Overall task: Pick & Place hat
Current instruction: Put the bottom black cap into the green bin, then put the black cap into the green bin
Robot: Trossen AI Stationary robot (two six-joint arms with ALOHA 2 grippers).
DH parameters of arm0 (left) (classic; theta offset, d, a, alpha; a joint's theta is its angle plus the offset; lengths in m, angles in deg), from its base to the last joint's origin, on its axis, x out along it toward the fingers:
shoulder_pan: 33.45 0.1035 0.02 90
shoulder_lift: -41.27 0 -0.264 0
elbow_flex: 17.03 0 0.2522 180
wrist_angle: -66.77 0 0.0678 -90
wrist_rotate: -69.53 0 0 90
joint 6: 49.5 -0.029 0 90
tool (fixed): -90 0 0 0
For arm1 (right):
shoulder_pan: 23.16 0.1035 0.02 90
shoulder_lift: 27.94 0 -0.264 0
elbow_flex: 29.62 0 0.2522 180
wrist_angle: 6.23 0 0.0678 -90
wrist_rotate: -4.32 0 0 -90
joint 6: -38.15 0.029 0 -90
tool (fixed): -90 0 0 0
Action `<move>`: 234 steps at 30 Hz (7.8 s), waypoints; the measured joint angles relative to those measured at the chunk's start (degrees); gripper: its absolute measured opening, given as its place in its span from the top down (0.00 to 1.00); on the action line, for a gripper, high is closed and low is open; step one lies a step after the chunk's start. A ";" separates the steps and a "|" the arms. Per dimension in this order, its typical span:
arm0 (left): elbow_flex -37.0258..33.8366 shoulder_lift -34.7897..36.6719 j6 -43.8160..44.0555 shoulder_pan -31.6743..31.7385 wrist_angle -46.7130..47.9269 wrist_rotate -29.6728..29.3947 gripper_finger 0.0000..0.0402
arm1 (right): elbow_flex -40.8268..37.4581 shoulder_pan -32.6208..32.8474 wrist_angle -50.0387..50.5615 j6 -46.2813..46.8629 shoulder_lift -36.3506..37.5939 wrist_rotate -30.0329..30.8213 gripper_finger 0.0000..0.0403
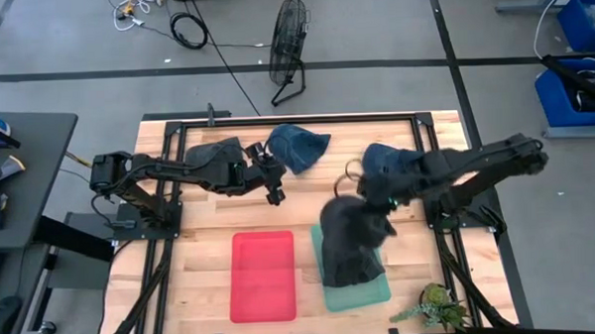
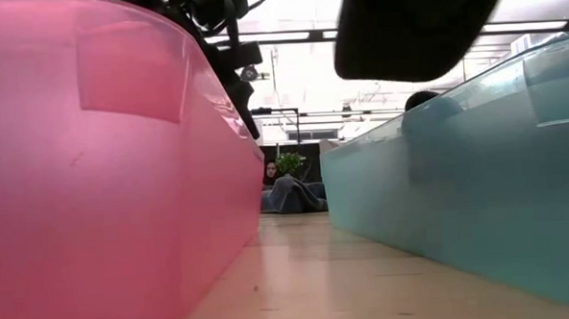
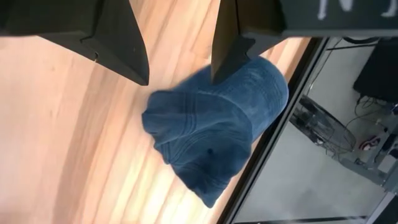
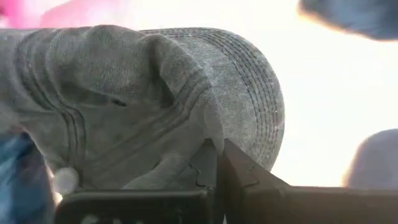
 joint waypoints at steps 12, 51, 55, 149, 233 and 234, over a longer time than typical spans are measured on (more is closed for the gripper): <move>0.00 0.00 -0.44 1.24 0.22 0.02 0.56 | -15.98 6.86 -15.21 8.24 -3.64 -8.73 0.99; 0.00 -0.02 -2.00 3.28 1.05 0.03 0.56 | -28.42 3.88 -41.79 8.61 -6.95 -15.65 0.66; 0.00 0.00 -2.50 3.25 1.42 0.04 0.56 | -25.21 3.68 -41.88 3.68 -6.95 -18.93 0.60; -22.95 11.10 35.89 31.30 15.99 2.01 0.90 | -17.55 -25.12 -39.81 -37.36 -0.76 -12.26 0.58; -1.49 9.01 -0.87 5.87 2.25 6.12 0.63 | -6.30 -19.77 -32.71 -30.84 -13.51 17.56 0.98; -1.49 9.01 -0.36 6.17 2.26 6.12 0.63 | -4.71 -18.66 -29.35 -28.61 -11.90 17.29 0.97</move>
